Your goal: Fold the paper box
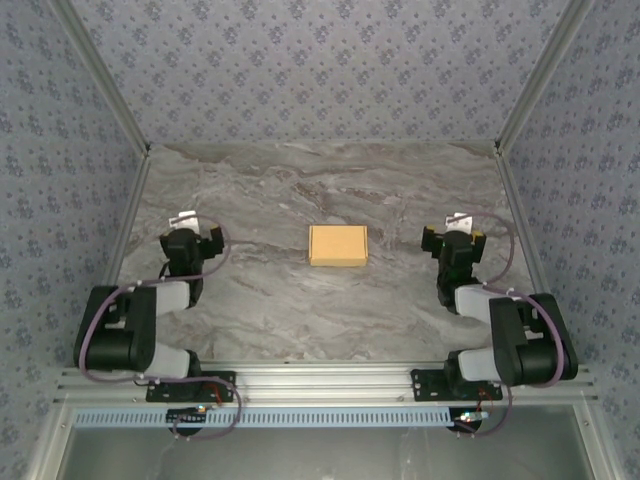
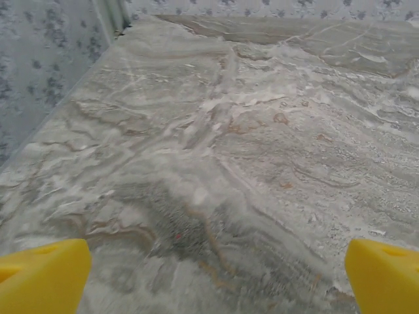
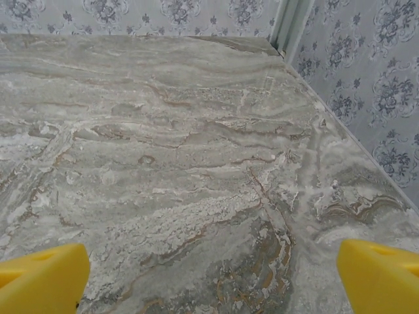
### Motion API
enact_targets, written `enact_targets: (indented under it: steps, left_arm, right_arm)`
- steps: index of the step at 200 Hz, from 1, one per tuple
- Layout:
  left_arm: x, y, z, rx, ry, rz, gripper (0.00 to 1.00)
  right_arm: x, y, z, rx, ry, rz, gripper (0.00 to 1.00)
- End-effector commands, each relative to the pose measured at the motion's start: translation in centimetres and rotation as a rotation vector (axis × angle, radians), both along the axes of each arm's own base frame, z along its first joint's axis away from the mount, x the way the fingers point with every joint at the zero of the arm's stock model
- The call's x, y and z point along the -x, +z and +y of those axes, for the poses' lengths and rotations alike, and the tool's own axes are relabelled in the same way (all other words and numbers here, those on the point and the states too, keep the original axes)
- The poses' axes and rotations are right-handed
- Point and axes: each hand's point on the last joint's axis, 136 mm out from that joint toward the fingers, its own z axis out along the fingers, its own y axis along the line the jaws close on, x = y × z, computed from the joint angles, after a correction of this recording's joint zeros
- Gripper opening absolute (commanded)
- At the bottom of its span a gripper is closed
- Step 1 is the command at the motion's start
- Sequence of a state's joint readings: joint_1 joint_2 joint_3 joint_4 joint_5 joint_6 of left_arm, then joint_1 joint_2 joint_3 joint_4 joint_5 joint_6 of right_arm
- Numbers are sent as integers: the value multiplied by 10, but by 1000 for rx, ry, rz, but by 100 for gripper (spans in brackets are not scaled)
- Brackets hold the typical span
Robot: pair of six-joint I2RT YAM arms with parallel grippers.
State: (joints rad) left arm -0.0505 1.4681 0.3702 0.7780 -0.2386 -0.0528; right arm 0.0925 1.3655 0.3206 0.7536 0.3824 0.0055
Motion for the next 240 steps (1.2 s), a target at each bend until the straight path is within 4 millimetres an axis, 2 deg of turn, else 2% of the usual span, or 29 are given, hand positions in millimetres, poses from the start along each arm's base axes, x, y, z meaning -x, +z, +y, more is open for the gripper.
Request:
enact_targets:
  steps: [1,38,51,59,67,97,240]
  left_arm:
    - [-11,-2,-3,-6,-50,-18,99]
    - [-13,-1,0,11,-43,-16,99]
    - [-13,0,1,10,-42,-24,99]
    - [-14,1,0,10,-42,-22,99]
    - [-13,0,0,6,-41,-25,99]
    - [-14,-1,1,18,-47,-18,99]
    - [-14,-1,1,26,-54,-16,99]
  right_arm:
    - [-3,0,2,6,32,-44,99]
    - [-9,-7,4,-10,68,-32,99]
    - [-11,-19,4,-25,79,-15,99]
    - [-17,-14,4,-3,79,-45,99]
    - [-17,-23,7,-18,89,34,99]
    - [-23,-22,-1,-73,96,33,99]
    - [-23,-23,-1,-72,94,35,99]
